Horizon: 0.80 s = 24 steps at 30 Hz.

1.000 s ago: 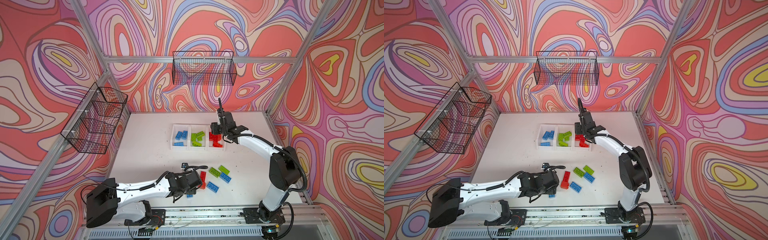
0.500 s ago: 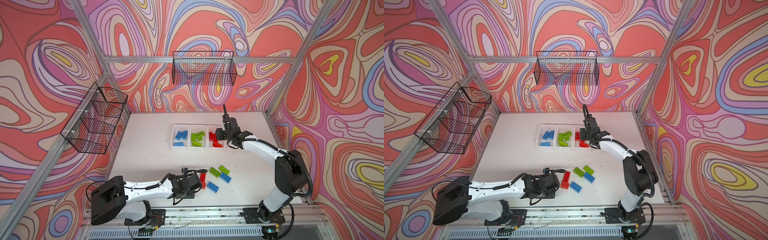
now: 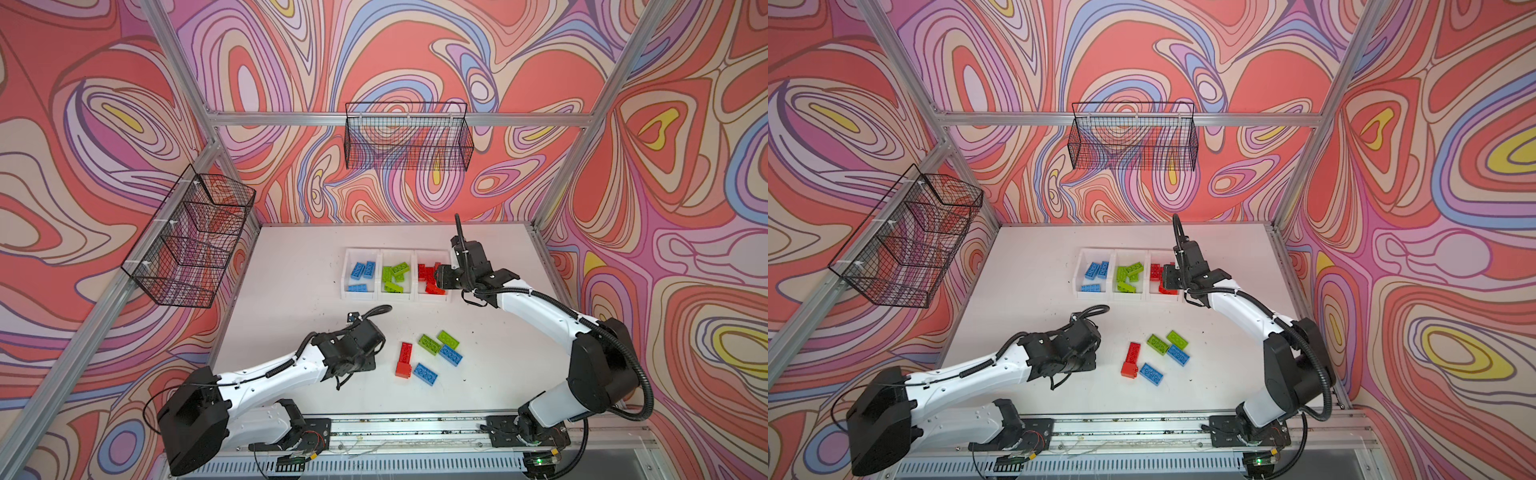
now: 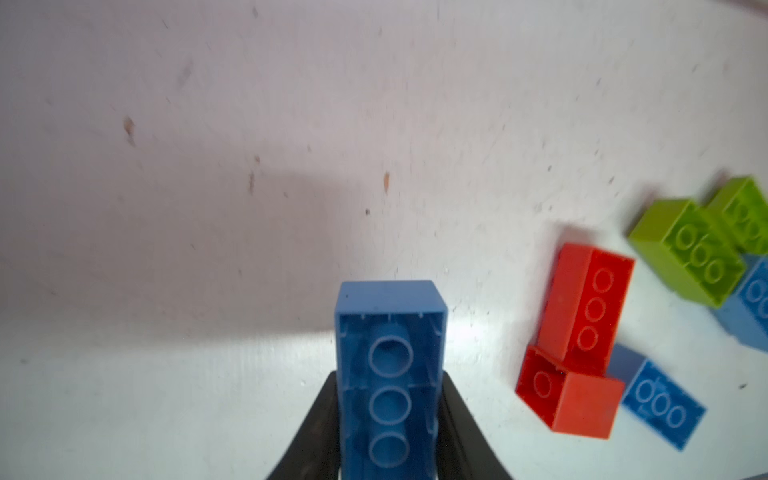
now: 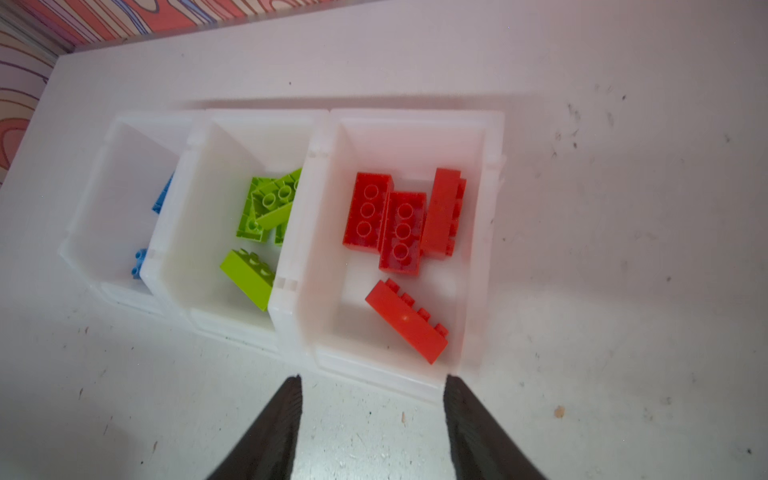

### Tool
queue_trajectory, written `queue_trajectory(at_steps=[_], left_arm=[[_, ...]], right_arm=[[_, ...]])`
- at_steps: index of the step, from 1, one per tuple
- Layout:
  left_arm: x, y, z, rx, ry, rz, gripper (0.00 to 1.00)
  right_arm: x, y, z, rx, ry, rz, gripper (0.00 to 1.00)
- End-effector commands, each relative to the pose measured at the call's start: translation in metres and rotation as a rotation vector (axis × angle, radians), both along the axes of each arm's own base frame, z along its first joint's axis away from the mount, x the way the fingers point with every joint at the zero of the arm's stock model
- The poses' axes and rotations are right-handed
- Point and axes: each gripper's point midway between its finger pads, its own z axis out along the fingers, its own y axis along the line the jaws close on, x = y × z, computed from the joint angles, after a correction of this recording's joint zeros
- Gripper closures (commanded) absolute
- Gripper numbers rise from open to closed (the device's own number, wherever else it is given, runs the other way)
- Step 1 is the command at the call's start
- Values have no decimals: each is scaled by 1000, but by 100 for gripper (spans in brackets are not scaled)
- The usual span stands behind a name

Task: Sort the legos into containers by color
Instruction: 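Grasp a blue brick with the left gripper while right gripper withdraws, then drop the blue brick into the blue bin while right gripper lowers to a red brick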

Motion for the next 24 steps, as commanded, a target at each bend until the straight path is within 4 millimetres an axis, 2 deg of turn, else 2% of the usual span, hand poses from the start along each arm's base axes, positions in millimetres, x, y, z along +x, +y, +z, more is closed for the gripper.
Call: queue_trajectory(at_steps=[1, 5, 8, 15, 20, 21, 24], left_arm=[[42, 12, 42, 81, -111, -119, 69], [105, 24, 76, 45, -198, -112, 69], [150, 22, 86, 29, -290, -78, 68], [224, -6, 57, 25, -286, -116, 68], [259, 2, 39, 87, -249, -127, 65], [263, 4, 37, 78, -245, -119, 62], [272, 10, 37, 77, -250, -96, 39]], right_arm=[[-29, 21, -5, 42, 55, 48, 43], [-67, 57, -14, 102, 118, 115, 42], [-86, 72, -21, 102, 146, 129, 43], [-116, 84, -39, 112, 217, 115, 39], [-138, 95, -55, 143, 249, 89, 37], [-140, 96, -58, 152, 255, 84, 36], [-145, 101, -64, 140, 267, 81, 34]])
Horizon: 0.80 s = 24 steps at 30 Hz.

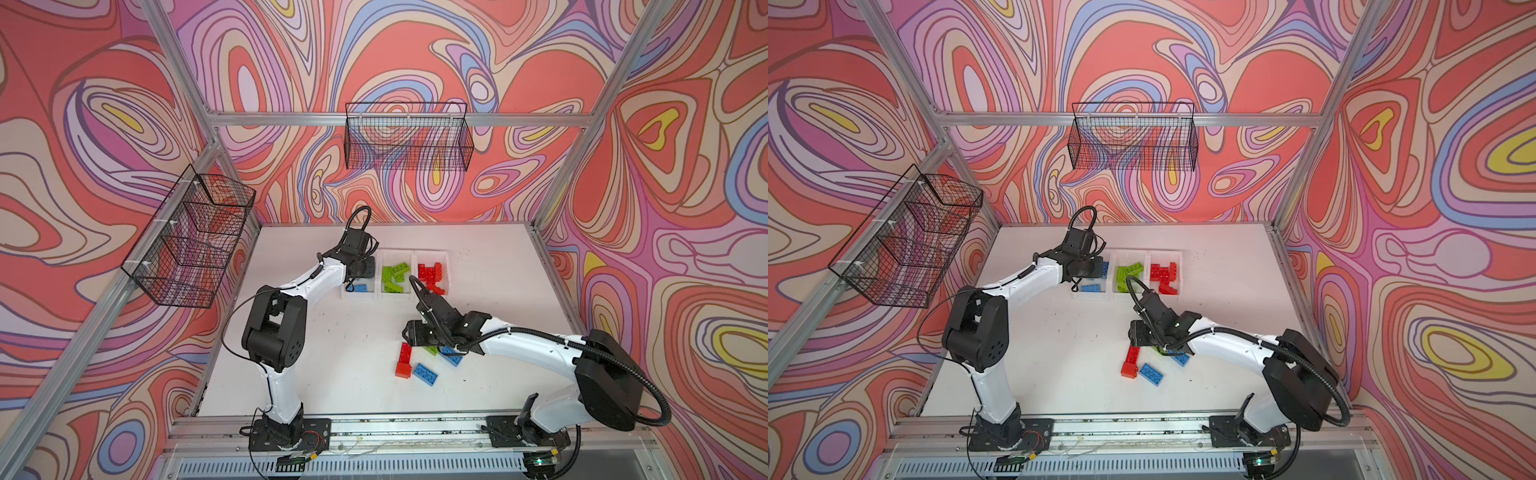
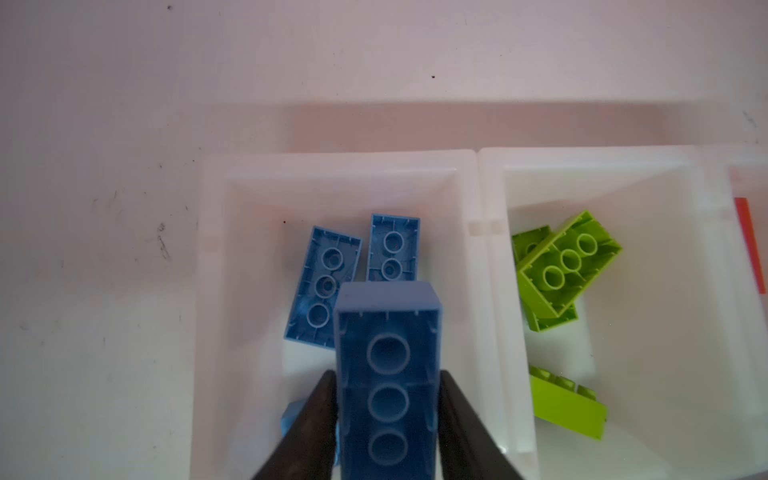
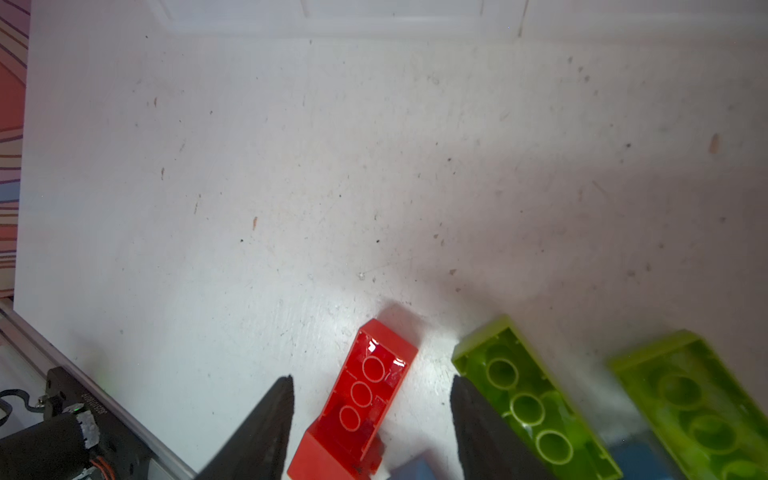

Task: Sort the legos into containers by color
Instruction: 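Drop the blue brick into the blue bin while right gripper lowers to a red brick, then grasp the red brick with the right gripper and drop it into the red bin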

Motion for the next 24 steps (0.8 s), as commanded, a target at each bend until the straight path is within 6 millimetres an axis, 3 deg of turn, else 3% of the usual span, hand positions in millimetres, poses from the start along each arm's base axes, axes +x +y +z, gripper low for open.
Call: queue_trajectory(at_steps=[1, 5, 19, 24], left_arm=[[13, 5, 14, 2, -38, 0, 34], [8, 10, 24, -2, -63, 15, 27], [-34, 35, 62, 13, -157, 42, 27], [-44, 37, 63, -3, -158, 52, 27]], right_arm=[[4, 3, -1, 11, 2, -67, 34], [5, 9, -8, -8, 20, -60, 33], [-14, 37, -36, -33, 118, -63, 31], [-10, 31, -44, -121, 121, -92, 36]])
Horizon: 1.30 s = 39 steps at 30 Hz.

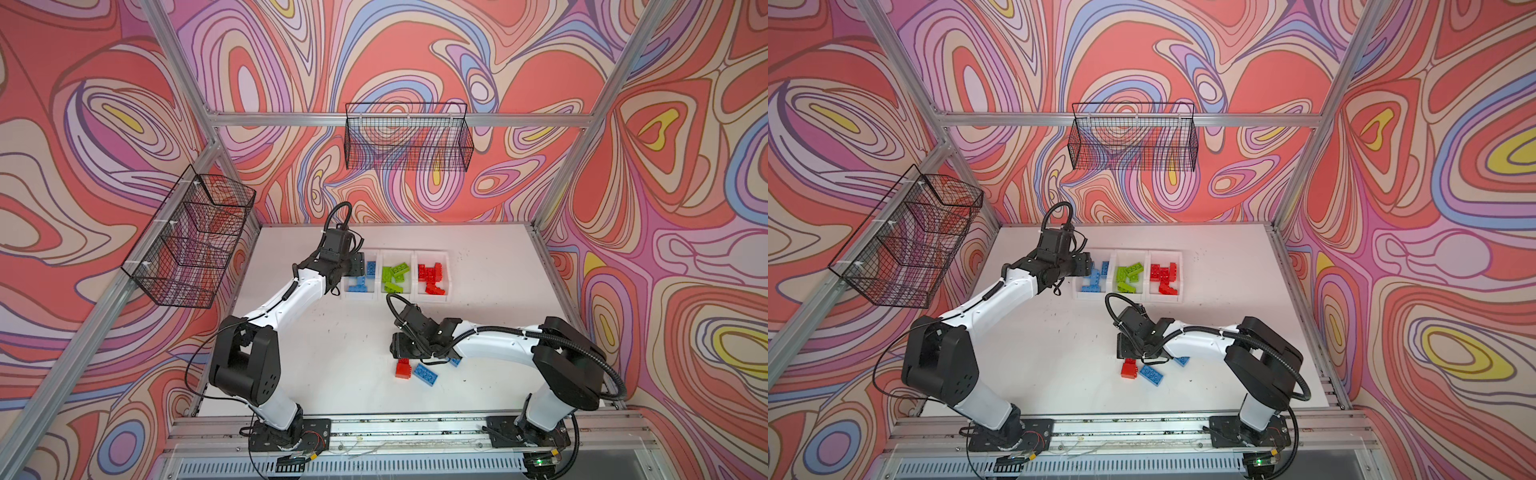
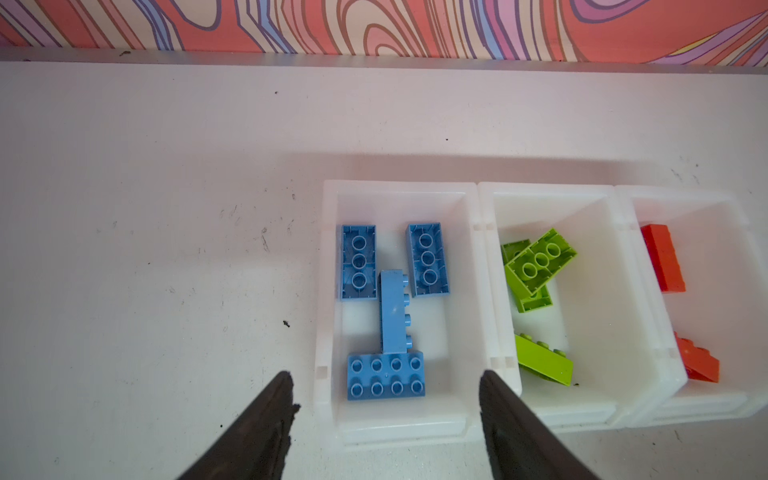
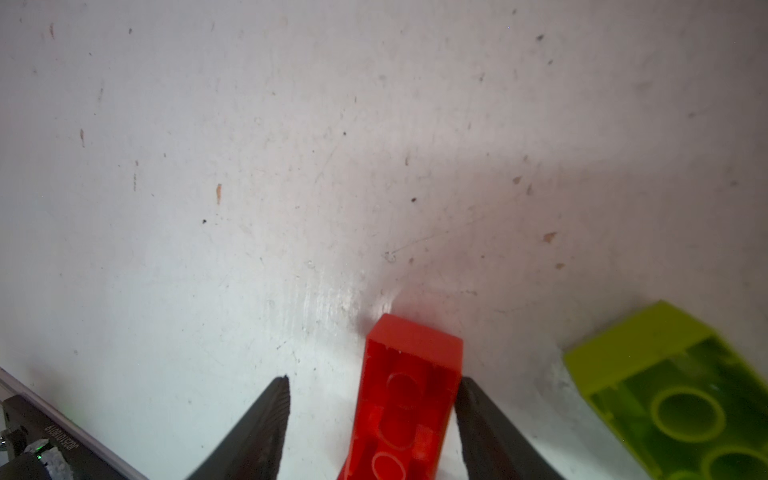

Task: Sort the legos into containers by color
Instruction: 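Grasp the red brick with the right gripper and drop it into the red bin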

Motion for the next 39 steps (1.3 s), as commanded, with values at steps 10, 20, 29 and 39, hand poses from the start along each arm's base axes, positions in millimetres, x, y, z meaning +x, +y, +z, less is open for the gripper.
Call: queue_trajectory(at_steps=[10, 20, 29, 39], left_arm=[[-26, 23, -2, 47, -1, 26, 27], [-48, 33, 5, 69, -20, 11, 26], [-87, 45, 2, 40, -7, 37, 26], [-130, 44, 9, -26, -42, -16, 26]], right_arm=[[9, -11, -19, -151, -12, -28, 61], [64, -9, 57, -68, -192, -31, 77], [160, -72, 125, -77, -390, -118, 76], [244, -115, 121, -106, -430, -146, 76]])
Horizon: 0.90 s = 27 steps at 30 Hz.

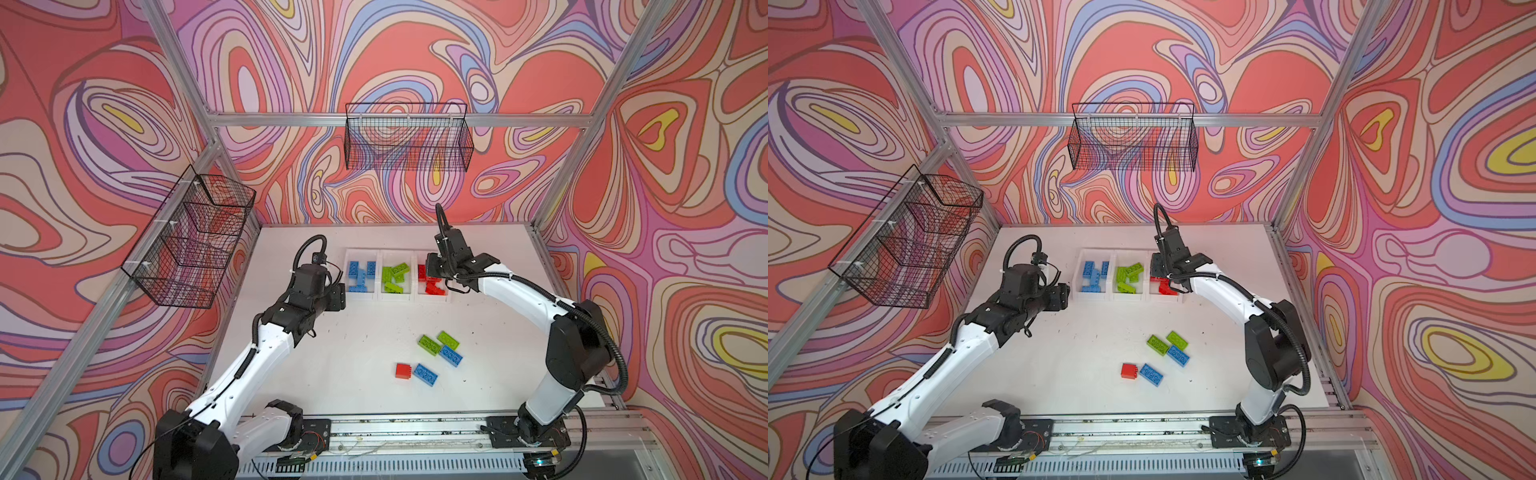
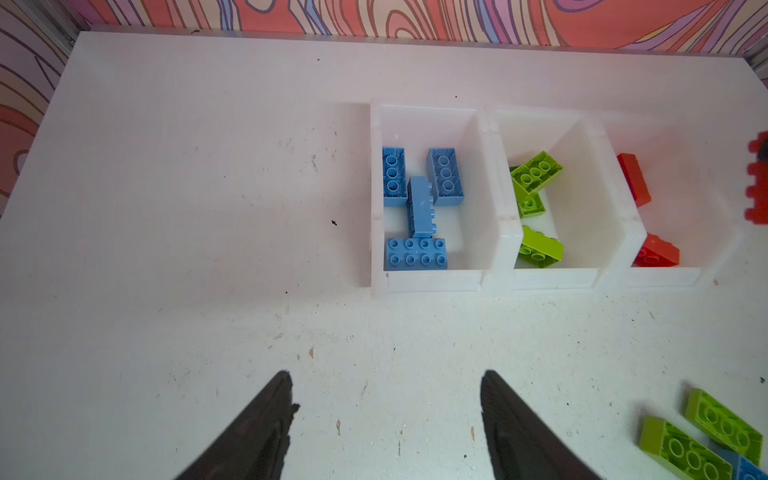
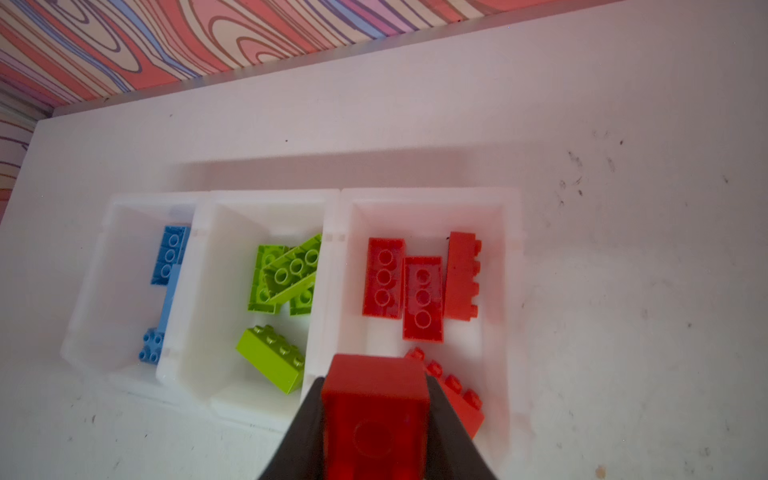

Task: Sort the legos into containers by color
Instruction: 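Grasp the red brick with the right gripper and drop it into the red bin, then grasp a red brick near the table edge with the left gripper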

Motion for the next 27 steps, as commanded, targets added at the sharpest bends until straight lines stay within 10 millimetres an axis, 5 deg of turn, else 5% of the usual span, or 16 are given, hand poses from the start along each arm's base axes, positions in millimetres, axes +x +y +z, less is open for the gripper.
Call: queue_trajectory(at_steps=[1, 7, 9, 14, 22, 27], left_arm=[[-18, -1, -10, -14, 31, -20, 26], [-27, -4, -13, 7, 28, -41, 27], [-27, -10, -14, 24, 29, -68, 27], [-27, -27, -11, 102, 21, -149, 27], [-35, -73, -19, 191, 8, -382, 26], [-50, -120, -33, 256, 22, -621, 24]], right_arm=[[17, 3, -10, -37, -1, 54, 75], [32, -6, -28, -51, 23, 42, 69], [36, -9, -30, -63, 23, 35, 54], [37, -13, -20, -65, 1, 28, 37], [25, -42, 6, -71, -52, -25, 36], [11, -62, 21, -61, -88, -57, 36]])
